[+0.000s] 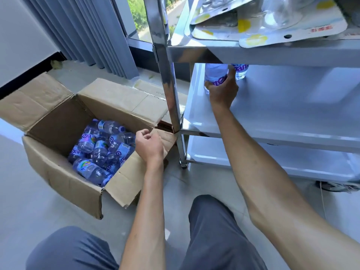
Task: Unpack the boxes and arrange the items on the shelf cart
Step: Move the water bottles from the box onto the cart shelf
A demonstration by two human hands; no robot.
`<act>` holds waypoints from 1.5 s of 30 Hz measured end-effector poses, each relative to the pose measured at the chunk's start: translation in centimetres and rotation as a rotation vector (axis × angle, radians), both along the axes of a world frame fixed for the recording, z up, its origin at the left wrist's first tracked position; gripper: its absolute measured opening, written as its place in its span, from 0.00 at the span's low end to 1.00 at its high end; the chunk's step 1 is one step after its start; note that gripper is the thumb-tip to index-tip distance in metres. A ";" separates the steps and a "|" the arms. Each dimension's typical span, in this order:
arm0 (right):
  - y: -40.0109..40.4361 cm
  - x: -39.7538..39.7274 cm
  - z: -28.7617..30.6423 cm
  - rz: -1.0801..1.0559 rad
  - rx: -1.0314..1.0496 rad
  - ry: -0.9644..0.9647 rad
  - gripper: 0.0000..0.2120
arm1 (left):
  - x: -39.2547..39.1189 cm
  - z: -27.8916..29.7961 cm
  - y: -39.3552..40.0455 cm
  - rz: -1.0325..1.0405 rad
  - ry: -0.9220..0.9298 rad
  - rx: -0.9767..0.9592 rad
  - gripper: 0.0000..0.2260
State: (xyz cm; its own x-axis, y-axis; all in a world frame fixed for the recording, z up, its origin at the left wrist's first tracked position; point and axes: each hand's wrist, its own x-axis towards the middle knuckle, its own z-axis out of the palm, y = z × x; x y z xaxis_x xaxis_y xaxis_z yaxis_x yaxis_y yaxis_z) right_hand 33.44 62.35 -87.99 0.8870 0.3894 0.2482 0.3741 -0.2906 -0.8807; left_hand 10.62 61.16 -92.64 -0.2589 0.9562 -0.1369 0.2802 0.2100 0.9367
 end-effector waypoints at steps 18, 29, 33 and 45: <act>-3.3 -20.3 -1.5 -0.136 0.481 -0.110 0.06 | -10.6 -4.4 7.6 0.068 0.120 -0.255 0.12; 6.2 -27.9 -5.3 0.475 -0.452 0.372 0.20 | -17.6 -8.4 10.4 0.237 0.170 -0.591 0.24; 7.5 -29.8 -6.3 0.518 -0.630 0.212 0.17 | -18.1 -9.7 11.6 0.274 0.267 -0.593 0.27; 7.8 -30.9 -9.2 0.303 -0.318 -0.010 0.12 | -14.0 -11.5 17.3 -0.066 0.287 -0.445 0.30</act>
